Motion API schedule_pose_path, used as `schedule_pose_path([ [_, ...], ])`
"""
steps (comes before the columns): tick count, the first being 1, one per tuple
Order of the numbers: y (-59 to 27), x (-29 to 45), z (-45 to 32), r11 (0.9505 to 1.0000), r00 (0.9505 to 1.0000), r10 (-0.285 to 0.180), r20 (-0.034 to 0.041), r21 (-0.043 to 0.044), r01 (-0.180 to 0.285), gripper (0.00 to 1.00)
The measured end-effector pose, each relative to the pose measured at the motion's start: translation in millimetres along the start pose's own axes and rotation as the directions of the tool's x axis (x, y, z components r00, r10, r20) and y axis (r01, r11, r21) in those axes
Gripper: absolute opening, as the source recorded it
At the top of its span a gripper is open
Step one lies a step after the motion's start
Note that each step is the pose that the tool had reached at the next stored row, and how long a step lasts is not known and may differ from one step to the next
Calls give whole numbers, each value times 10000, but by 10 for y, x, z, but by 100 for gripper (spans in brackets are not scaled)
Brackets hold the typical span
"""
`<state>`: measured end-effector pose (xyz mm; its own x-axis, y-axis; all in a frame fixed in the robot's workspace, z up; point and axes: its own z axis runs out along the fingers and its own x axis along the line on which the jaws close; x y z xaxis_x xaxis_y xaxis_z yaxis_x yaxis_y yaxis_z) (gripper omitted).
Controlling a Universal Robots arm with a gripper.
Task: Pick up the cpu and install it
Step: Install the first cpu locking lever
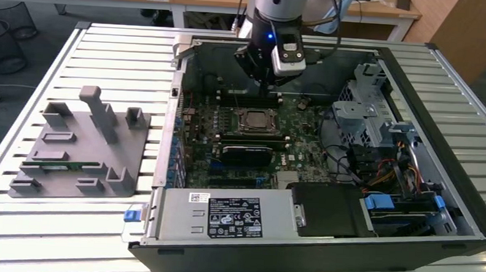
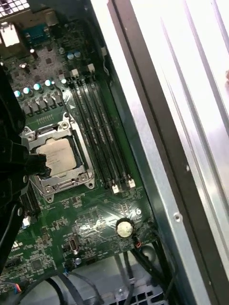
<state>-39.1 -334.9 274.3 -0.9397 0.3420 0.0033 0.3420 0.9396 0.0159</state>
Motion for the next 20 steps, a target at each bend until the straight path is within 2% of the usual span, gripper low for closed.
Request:
schedule_pose_path([
  [7,-95,263,16,10000,10000,-26,6,-5,26,11],
  [9,-99,273,22,9998,9998,-200,4,-7,200,11],
  [12,-99,273,32,9971,9971,-755,-5,-5,755,11],
  [16,-100,273,44,9891,9891,-1470,-17,-3,1470,11],
  [20,-100,273,58,9757,9757,-2189,-29,-2,2189,11],
])
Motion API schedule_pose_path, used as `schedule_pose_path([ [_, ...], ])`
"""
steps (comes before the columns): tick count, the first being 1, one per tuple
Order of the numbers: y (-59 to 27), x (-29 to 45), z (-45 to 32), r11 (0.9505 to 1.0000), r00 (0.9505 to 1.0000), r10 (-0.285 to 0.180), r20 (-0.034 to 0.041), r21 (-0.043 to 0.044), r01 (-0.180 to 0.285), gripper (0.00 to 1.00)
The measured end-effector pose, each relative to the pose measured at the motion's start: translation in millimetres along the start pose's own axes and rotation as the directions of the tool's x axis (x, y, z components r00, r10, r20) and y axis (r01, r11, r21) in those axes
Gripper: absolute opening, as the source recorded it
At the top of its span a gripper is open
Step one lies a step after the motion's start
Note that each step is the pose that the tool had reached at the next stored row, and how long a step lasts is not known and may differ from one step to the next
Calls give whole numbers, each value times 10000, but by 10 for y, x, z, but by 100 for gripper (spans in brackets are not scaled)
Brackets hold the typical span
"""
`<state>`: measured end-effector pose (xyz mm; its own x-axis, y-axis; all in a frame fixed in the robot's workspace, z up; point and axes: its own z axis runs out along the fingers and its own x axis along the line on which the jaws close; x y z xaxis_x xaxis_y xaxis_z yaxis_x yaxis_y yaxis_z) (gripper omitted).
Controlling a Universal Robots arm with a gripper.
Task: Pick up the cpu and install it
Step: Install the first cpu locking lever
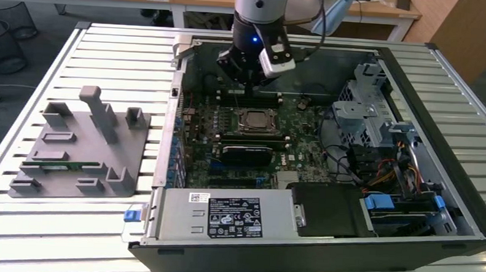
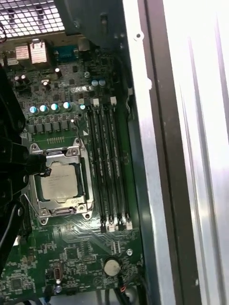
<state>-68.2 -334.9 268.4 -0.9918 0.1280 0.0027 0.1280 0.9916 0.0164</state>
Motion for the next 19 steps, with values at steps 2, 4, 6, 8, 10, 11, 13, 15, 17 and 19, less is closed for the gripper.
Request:
schedule_pose_path([
  [2,0,0,8,9993,9993,-376,-7,1,376,11],
  [4,0,0,15,9974,9974,-723,-12,1,723,11],
  [6,0,0,22,9940,9940,-1097,-18,2,1097,11],
  [8,0,0,27,9896,9896,-1436,-24,3,1436,11],
  [10,-1,5,33,9868,9868,-1617,-27,2,1617,11],
  [11,-3,15,36,9861,9861,-1662,-28,2,1662,11],
  [13,-9,66,44,9856,9856,-1692,-29,3,1692,11],
  [15,-17,136,47,9856,9856,-1692,-16,3,1692,11],
  [17,-28,225,50,9856,9856,-1693,25,5,1693,11],
  [19,-37,313,52,9855,9855,-1694,64,6,1694,11],
])
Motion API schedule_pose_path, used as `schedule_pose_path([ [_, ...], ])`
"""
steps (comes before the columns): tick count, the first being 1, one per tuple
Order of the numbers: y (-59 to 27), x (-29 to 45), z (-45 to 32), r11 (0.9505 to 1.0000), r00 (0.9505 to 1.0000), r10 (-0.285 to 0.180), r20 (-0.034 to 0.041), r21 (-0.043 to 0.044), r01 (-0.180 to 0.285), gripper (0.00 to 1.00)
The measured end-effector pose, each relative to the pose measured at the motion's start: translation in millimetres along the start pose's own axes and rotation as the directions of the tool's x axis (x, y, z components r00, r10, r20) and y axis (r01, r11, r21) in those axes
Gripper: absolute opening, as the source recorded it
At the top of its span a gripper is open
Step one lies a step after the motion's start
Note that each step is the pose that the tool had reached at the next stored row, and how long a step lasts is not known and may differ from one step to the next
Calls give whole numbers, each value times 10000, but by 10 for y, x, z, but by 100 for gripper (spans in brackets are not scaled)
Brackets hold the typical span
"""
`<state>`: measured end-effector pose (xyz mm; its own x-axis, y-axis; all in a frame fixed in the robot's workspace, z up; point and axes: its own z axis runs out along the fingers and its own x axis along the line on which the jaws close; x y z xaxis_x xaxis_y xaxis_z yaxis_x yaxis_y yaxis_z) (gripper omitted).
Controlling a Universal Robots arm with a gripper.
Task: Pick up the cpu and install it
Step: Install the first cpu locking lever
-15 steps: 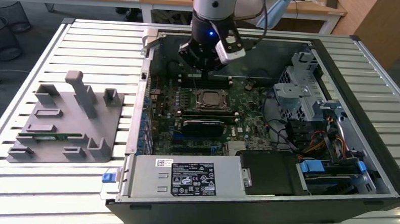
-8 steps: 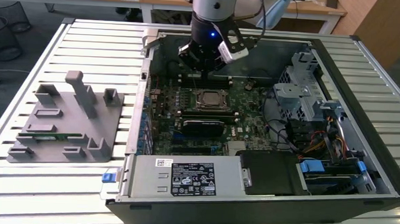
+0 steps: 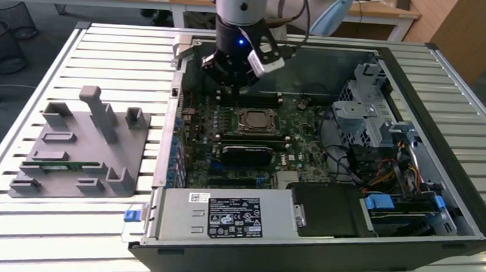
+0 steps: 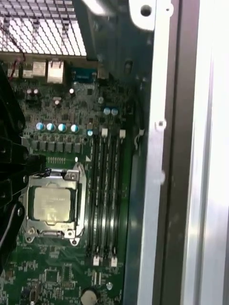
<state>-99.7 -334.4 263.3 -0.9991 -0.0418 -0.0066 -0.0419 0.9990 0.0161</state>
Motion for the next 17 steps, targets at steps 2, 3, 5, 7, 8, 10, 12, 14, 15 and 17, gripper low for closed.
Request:
schedule_pose_path([
  [2,16,49,2,10000,10000,2,16,0,-2,11],
  [3,34,53,3,10000,10000,1,16,1,-1,11],
  [5,81,57,4,10000,10000,0,16,1,0,11],
  [7,120,68,7,10000,10000,1,16,1,-1,11],
  [8,134,75,9,10000,10000,1,16,1,-1,11],
  [10,157,84,14,10000,10000,0,16,1,0,11],
  [12,183,87,19,10000,10000,1,16,1,-1,11],
  [14,199,90,28,10000,10000,1,17,1,-1,11],
  [15,205,93,34,10000,10000,0,17,0,0,11],
  [17,220,97,44,10000,10000,1,15,2,-1,11],
])
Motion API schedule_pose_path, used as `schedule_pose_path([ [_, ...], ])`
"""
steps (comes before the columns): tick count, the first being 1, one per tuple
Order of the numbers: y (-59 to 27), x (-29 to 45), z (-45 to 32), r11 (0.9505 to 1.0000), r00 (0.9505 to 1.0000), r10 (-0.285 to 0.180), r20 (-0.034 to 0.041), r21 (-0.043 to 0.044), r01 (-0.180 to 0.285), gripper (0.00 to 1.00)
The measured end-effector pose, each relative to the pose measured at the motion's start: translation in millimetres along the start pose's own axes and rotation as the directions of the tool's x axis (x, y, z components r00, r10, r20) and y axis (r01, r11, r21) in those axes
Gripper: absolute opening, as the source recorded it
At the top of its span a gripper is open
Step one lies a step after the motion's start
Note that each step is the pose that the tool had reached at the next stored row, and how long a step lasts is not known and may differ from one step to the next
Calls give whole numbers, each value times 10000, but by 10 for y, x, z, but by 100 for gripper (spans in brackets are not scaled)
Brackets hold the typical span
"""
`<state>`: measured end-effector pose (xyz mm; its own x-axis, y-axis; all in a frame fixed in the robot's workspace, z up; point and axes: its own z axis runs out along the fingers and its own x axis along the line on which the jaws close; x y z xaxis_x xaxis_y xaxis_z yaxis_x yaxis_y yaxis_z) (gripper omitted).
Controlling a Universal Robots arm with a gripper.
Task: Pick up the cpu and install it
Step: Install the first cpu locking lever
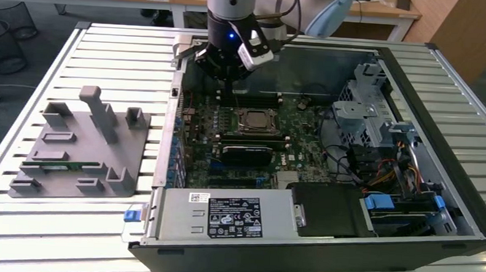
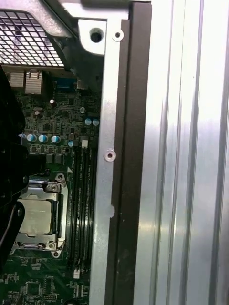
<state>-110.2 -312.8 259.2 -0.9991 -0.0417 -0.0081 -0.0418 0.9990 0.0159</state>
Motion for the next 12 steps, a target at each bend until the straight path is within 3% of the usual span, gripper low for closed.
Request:
schedule_pose_path([
  [7,47,-26,16,10000,10000,-9,0,-1,9,11],
  [12,45,-151,24,10000,10000,-7,-4,-1,7,11],
])
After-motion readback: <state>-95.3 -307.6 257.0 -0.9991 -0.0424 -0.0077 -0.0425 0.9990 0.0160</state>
